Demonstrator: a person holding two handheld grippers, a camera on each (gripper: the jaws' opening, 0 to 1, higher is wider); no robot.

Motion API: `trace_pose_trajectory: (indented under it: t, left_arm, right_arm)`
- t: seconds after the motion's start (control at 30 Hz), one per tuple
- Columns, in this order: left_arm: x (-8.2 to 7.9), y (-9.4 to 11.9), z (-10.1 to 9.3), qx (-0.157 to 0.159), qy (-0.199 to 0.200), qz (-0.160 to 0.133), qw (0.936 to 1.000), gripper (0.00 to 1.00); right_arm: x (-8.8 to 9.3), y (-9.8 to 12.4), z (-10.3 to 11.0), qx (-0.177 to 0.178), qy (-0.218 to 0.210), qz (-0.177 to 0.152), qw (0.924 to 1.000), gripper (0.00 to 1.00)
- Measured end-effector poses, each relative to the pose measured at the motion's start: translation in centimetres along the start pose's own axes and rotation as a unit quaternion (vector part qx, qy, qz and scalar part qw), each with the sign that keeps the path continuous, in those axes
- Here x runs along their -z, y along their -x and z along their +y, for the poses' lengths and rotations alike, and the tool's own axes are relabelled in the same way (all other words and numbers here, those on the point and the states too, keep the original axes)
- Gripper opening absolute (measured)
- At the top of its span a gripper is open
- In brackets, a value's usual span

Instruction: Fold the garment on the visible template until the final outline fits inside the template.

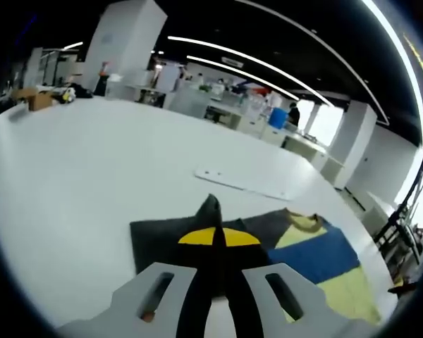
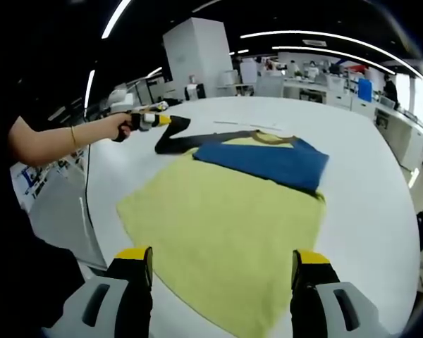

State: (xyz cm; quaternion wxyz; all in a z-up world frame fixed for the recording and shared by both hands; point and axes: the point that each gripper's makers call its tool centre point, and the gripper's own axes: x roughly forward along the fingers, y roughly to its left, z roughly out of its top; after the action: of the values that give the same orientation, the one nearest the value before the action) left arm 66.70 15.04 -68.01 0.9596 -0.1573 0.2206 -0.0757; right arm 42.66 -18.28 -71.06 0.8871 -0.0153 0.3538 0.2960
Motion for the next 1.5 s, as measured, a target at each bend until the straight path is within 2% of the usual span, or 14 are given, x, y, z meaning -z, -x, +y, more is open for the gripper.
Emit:
trace_pose_trajectory:
  t: [0.13,0.37,0.83,1.07,1.23,1.37,1.5]
  left_arm:
    - [0.0,-0.6,-1.3,0.013,0.017,0.001,0.9998,0.00]
    - [-0.1,-1.1,-4.4,0.046,0.000,0.004,0.9989,0.00]
    - [0.3,-2.0,-8.8,0.086,-0.007,0.012,0.9962,0.00]
    - [0.1,-2.2,-10.9,0.104,-0.011,0.010,0.9945,0.00]
    - [0.0,-2.5,-12.1,0.112,-0.017,0.008,0.9936,0.00]
    - [-0.2,-2.8,-13.4,0.122,-0.009,0.005,0.9925,0.00]
    - [-0.1,-3.4,-15.2,0.131,-0.009,0.004,0.9914,0.00]
  right_arm:
    - [0.2,0.0,0.0,-0.003,-0.001,0.000,1.0000,0.80]
    - [-0.3,0.0,0.4,-0.011,0.000,-0.013,0.9999,0.82]
    - [-1.2,0.1,1.1,-0.024,0.012,-0.035,0.9990,0.89]
    - [-2.4,0.3,2.0,-0.042,0.017,-0.064,0.9969,0.99]
    - [-3.6,0.7,2.4,-0.052,0.008,-0.085,0.9950,0.99]
    - [-3.6,0.7,2.4,-0.052,0.011,-0.083,0.9952,0.99]
    - [-2.8,0.6,2.1,-0.044,0.019,-0.065,0.9968,0.99]
